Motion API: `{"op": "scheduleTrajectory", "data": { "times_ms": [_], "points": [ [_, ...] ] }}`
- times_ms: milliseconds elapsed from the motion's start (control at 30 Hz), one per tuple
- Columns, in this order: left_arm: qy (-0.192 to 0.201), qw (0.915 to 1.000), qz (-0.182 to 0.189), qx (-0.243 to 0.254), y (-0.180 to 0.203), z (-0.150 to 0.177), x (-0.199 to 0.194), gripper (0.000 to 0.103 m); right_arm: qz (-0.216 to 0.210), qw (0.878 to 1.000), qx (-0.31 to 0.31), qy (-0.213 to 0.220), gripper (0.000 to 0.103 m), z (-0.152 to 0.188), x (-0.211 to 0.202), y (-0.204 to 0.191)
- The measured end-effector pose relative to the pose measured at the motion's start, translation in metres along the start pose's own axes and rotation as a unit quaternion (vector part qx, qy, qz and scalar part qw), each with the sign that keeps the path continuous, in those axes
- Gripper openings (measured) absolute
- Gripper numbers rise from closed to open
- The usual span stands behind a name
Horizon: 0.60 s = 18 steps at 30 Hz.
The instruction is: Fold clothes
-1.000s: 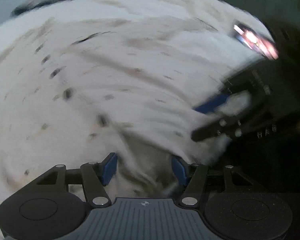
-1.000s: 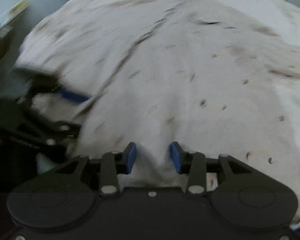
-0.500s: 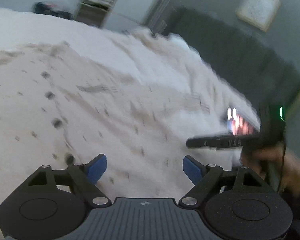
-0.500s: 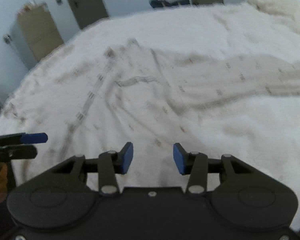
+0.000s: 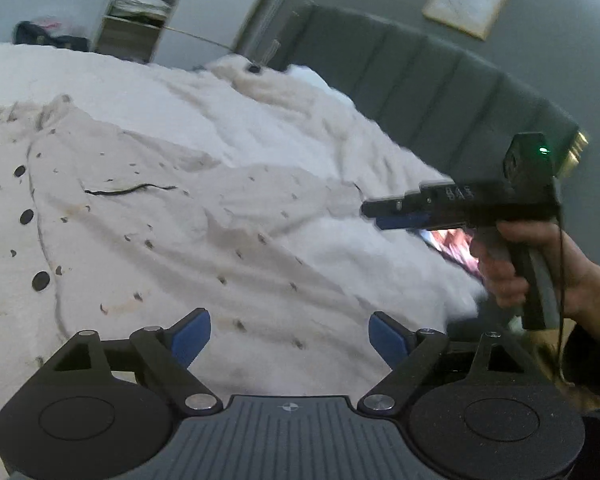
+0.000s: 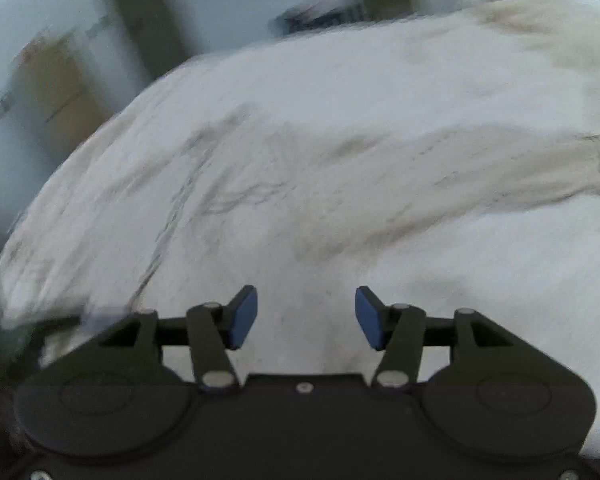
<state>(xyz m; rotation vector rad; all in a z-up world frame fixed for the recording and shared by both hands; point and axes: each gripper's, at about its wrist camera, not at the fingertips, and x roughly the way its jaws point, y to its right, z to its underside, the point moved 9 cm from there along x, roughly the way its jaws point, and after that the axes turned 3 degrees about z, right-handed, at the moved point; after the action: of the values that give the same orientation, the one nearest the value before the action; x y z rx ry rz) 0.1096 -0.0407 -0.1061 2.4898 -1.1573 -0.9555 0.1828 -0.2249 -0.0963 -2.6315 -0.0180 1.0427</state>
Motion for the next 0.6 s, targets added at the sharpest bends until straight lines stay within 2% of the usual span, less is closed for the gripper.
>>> {"op": "scheduleTrajectory", "data": {
  "times_ms": [33,100,167,200,300,333,367,400,467,500,567,600],
  "points": [
    [0.010,0.9999,-0.010,-0.002,-0.004,0.003,0.002,0.081,0.027,0.998,0.048,0.021,0.053,-0.021,0.013,0.033],
    [0.021,0.9996,-0.017,-0.006,-0.005,0.011,0.000,0.081,0.051,0.995,0.081,0.030,0.053,-0.031,0.021,0.062],
    [0.023,0.9997,-0.010,-0.003,-0.003,0.016,-0.004,0.082,0.090,0.983,0.156,0.041,0.053,-0.044,0.036,0.123],
    [0.021,0.9998,-0.006,0.003,0.000,0.019,-0.007,0.082,0.092,0.981,0.164,0.042,0.053,-0.044,0.038,0.129],
    [0.012,0.9998,-0.005,0.014,-0.001,0.026,-0.005,0.082,0.114,0.960,0.250,0.053,0.053,-0.049,0.063,0.196],
    [0.009,0.9999,-0.006,0.013,-0.002,0.027,-0.001,0.082,0.114,0.957,0.262,0.053,0.053,-0.050,0.068,0.203],
    [0.007,0.9999,-0.007,0.010,-0.004,0.028,0.003,0.082,0.115,0.945,0.300,0.054,0.053,-0.050,0.080,0.223],
    [0.008,0.9999,-0.007,0.008,-0.005,0.029,0.004,0.082,0.114,0.942,0.311,0.055,0.052,-0.049,0.082,0.230],
    [0.011,0.9999,-0.010,0.008,-0.006,0.029,0.008,0.082,0.107,0.925,0.358,0.070,0.052,-0.051,0.100,0.256],
    [0.012,0.9998,-0.014,0.008,-0.008,0.031,0.009,0.082,0.109,0.921,0.366,0.075,0.052,-0.052,0.104,0.261],
    [0.009,0.9998,-0.018,0.009,-0.010,0.034,0.011,0.082,0.103,0.904,0.397,0.123,0.052,-0.057,0.114,0.282],
    [0.007,0.9997,-0.020,0.008,-0.011,0.035,0.012,0.082,0.101,0.901,0.401,0.126,0.051,-0.059,0.117,0.284]
  ]
}}
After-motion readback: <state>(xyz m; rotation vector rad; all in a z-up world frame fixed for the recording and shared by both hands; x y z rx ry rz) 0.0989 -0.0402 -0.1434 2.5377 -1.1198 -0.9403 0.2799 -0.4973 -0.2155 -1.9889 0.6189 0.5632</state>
